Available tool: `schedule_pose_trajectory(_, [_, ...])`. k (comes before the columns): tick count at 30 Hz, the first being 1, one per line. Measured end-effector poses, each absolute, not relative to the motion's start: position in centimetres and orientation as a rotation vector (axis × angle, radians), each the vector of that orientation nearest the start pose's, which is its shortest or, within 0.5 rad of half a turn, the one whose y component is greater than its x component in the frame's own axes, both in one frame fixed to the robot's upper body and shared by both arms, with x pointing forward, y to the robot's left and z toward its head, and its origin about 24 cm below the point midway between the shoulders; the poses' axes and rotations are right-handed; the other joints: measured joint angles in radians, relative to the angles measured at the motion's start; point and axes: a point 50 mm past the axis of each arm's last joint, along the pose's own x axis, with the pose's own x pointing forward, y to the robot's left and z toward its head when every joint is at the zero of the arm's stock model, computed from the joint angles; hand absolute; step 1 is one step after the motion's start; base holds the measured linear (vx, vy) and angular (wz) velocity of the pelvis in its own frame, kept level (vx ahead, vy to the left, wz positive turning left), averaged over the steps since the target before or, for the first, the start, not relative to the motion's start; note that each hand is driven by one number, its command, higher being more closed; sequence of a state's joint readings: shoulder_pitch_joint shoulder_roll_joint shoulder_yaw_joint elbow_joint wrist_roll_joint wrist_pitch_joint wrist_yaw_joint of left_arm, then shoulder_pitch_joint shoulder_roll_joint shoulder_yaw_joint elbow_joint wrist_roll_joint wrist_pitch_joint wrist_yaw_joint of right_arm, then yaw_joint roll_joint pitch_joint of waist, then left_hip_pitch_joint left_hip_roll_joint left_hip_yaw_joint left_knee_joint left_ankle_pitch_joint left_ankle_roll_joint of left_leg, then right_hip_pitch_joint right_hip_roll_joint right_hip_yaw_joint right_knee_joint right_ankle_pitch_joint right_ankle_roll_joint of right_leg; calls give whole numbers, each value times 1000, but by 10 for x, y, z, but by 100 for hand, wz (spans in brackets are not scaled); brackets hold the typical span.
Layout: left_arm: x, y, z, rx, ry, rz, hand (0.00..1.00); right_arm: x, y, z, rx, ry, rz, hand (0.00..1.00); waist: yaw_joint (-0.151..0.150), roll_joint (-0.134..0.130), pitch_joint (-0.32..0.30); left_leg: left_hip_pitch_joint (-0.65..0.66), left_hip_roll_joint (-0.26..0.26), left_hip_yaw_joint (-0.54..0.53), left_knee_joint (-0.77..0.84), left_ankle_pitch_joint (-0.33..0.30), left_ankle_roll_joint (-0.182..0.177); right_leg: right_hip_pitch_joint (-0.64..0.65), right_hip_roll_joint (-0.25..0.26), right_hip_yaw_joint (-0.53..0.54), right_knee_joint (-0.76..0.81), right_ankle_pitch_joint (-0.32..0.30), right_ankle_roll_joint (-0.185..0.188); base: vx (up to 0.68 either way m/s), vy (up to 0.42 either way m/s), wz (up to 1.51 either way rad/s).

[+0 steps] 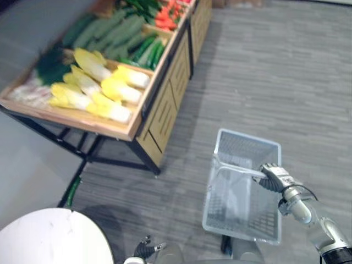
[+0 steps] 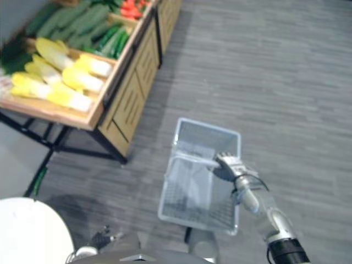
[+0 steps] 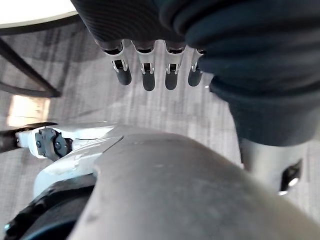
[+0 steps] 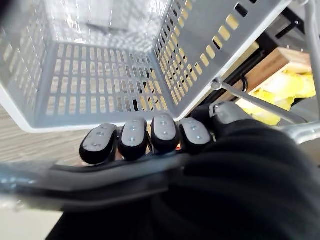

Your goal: Pick vegetable in the basket

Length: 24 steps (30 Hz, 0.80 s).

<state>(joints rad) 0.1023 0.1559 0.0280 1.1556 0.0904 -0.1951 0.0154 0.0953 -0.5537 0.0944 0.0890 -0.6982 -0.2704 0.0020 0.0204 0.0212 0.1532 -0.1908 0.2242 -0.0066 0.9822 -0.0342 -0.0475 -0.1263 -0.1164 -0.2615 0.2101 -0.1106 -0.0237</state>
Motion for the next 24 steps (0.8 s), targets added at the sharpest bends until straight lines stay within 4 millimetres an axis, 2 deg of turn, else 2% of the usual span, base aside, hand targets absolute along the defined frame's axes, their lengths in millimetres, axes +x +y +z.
schedule_pose_trajectory(1, [81,214,-160,203,1053,71,0,225,-224,31,-1216,-42,305,100,10,-1,1,-49,-12,43,3,-45,9,65,-1,-10,-38,-18,5,383,-128,20])
schedule_pose_trajectory(3, [82,214,-160,203,1045,70,0,225,-224,31,-1213,-43,304,100,21,-2,1,-115,-34,93,-53,-77,11,117,-2,-22,-67,-28,12,303,-56,9])
schedule_pose_trajectory(6, [81,215,-160,207,1050,69,0,225,-224,31,-1205,-43,303,100,28,-4,1,-188,-81,255,-366,-85,22,190,-15,-42,-107,-56,47,386,53,12])
schedule_pose_trajectory(7, [80,214,-161,215,1057,58,0,224,-225,30,-1205,-39,300,100,22,-1,-1,-179,-117,316,-565,-55,19,228,-15,-61,-137,-60,67,450,114,29])
schedule_pose_trajectory(8, [76,211,-162,220,1068,46,0,222,-226,28,-1207,-30,300,100,22,15,-11,-162,-142,367,-776,26,3,269,0,-73,-172,-68,82,474,125,21])
schedule_pose_trajectory(9, [74,210,-162,220,1073,42,0,222,-226,28,-1210,-28,303,100,29,27,-16,-153,-143,385,-852,60,2,287,16,-70,-187,-75,93,514,173,-1])
schedule_pose_trajectory(10, [68,211,-163,220,1090,46,0,221,-226,26,-1204,-19,306,100,43,57,-34,-153,-130,378,-877,164,81,320,50,-59,-197,-101,119,612,190,4])
schedule_pose_trajectory(11, [68,215,-163,227,1090,58,0,219,-221,18,-1185,-1,326,100,48,8,-36,-143,-168,380,-861,139,143,338,21,-56,-190,-108,118,610,193,16])
schedule_pose_trajectory(12, [68,215,-162,227,1087,62,0,218,-220,17,-1187,-1,340,100,48,-9,-37,-136,-187,378,-860,124,146,336,2,-47,-169,-107,119,487,164,38])
schedule_pose_trajectory(14, [65,220,-162,228,1099,78,0,219,-219,17,-1196,-3,347,100,61,-43,-45,-86,-242,376,-856,63,177,290,-68,8,21,-105,122,481,194,24])
schedule_pose_trajectory(15, [63,220,-163,227,1105,79,0,220,-219,18,-1200,-6,349,100,64,-47,-46,-67,-251,377,-858,45,177,261,-86,25,114,-102,127,468,178,8])
schedule_pose_trajectory(16, [57,221,-163,230,1118,81,0,223,-214,19,-1198,-23,359,100,65,-53,-46,-24,-265,371,-861,12,175,183,-121,58,329,-50,180,460,157,10])
schedule_pose_trajectory(17, [54,223,-163,239,1131,81,0,225,-208,18,-1188,-36,374,100,59,-60,-45,31,-274,351,-876,-15,171,88,-140,117,556,79,252,455,146,16])
schedule_pose_trajectory(18, [53,225,-163,250,1134,73,0,225,-204,16,-1179,-40,384,100,56,-64,-43,59,-273,344,-877,-27,168,40,-137,146,675,116,275,457,101,39])
schedule_pose_trajectory(19, [52,229,-162,278,1145,61,0,222,-197,11,-1164,-38,409,100,46,-65,-42,118,-270,312,-875,-42,170,-38,-129,167,904,114,274,358,46,47])
schedule_pose_trajectory(20, [52,229,-163,282,1148,59,0,221,-194,10,-1163,-38,421,100,40,-65,-42,150,-268,300,-877,-45,170,-64,-127,160,978,107,262,509,23,73])
schedule_pose_trajectory(21, [53,232,-162,288,1146,66,0,220,-190,7,-1156,-41,435,100,36,-62,-39,198,-267,276,-885,-45,172,-119,-127,148,1074,81,217,393,-12,77])
schedule_pose_trajectory(22, [55,232,-162,287,1141,71,0,219,-189,8,-1153,-45,435,100,26,-68,-40,222,-266,250,-892,-45,172,-156,-129,139,1092,61,180,457,-54,107])
schedule_pose_trajectory(23, [61,232,-161,283,1125,76,0,220,-189,9,-1152,-49,431,100,11,-75,-44,240,-265,201,-896,-45,172,-197,-135,126,1060,35,135,352,-109,114])
schedule_pose_trajectory(24, [65,231,-160,276,1113,79,0,219,-191,9,-1152,-47,425,100,5,-73,-41,247,-262,165,-896,-45,172,-218,-135,127,1007,18,108,400,-168,135])
